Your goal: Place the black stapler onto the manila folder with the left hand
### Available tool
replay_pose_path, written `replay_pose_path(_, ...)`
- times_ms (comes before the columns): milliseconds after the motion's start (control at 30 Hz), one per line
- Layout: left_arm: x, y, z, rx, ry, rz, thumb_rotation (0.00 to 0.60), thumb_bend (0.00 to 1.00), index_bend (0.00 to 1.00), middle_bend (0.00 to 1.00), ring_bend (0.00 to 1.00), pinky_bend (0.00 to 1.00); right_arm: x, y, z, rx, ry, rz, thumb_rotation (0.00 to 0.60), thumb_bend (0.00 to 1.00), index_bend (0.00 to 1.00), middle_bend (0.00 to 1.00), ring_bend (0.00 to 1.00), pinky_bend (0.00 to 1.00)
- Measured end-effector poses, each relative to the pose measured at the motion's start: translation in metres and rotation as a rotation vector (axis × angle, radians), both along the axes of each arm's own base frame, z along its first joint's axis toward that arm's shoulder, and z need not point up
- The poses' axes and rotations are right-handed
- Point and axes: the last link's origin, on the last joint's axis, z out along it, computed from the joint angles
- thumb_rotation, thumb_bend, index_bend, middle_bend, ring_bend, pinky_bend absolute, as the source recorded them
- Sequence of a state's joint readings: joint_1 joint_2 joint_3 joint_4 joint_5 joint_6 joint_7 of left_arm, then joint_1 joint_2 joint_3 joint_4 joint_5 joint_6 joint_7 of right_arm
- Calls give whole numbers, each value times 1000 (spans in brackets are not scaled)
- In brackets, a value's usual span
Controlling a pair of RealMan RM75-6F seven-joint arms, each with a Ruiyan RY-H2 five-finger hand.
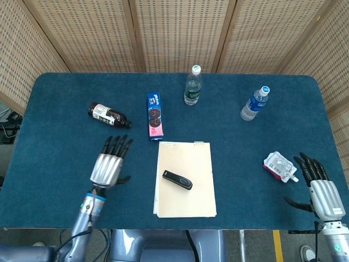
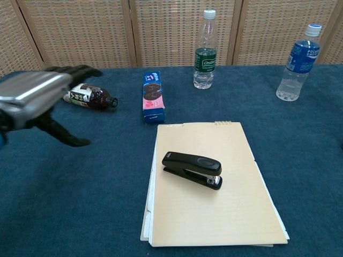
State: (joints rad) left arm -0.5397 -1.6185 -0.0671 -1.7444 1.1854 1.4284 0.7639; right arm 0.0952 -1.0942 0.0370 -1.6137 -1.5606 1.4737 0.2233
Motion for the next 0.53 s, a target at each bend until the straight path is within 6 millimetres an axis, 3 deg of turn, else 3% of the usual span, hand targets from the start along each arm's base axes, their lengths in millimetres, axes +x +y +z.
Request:
replay_pose_path(233, -85, -48, 77, 129, 189, 195, 600, 24, 0, 0, 0, 0, 3, 2, -5, 3, 38, 8, 600, 150, 74, 0, 0, 0)
replay_pose_path(533, -124, -83, 108, 171, 185, 289, 600, 30, 0, 0, 0, 0, 7, 3, -13, 15, 62, 18, 600, 150, 73, 0, 0, 0)
